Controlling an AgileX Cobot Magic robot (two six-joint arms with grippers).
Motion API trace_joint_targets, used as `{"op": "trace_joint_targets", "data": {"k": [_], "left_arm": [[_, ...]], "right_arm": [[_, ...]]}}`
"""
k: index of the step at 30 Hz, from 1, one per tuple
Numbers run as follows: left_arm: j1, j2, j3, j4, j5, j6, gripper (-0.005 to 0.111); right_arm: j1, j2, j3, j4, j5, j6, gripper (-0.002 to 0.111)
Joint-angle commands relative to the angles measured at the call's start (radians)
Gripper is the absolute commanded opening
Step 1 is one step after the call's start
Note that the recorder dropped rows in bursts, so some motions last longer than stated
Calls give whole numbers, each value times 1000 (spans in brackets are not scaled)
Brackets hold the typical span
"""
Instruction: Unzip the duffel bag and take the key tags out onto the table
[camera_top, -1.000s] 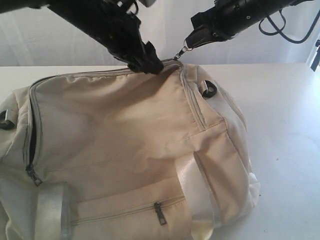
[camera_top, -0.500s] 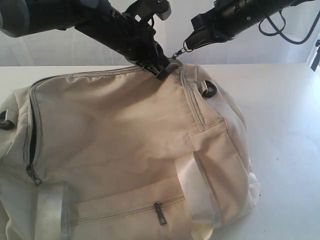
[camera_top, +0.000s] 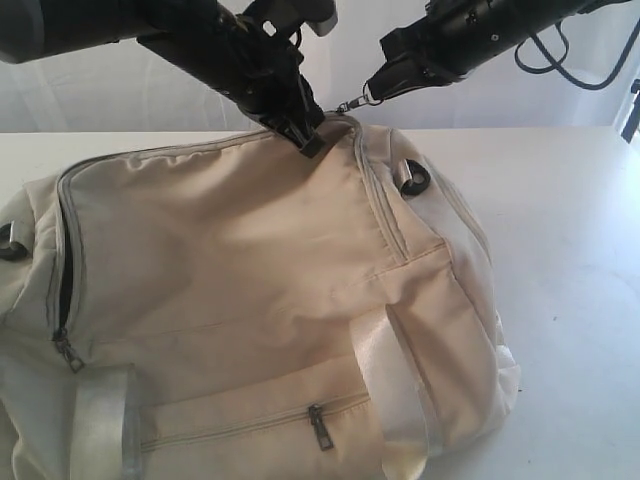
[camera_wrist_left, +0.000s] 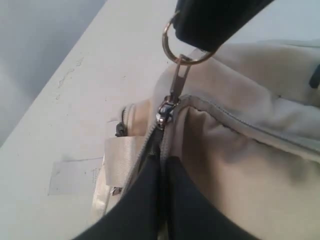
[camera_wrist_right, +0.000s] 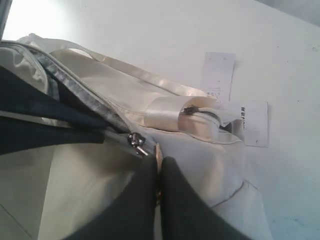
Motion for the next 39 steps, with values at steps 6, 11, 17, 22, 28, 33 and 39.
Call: {"op": "trace_joint_targets", "data": {"k": [6,11,17,22,28,33,39], "left_arm": [[84,-28,-5,50,81,-46,0],[119,-28,-5,73,126,-46,0],[122,-28,-5,101,130,-61,0],[122,-28,-5,84,133,-68,0],[122,-28,-5,-8,146,-65,0],[122,-28,-3,-102,170,-43,0],[117,-14,-3,-255,203,42,0]], "right_arm": [[-8,-15,4,-22,-21,7,0],[-8,-15,4,-36,-26,12,0],[-8,-15,4,-46,43,37,0],[-8,-15,4,-46,102,43,0],[-8,-17,4,-46,163,53,0],[-8,-51,27,-46,165,55,0],[-8,-120,101,-46,165,55,0]]}}
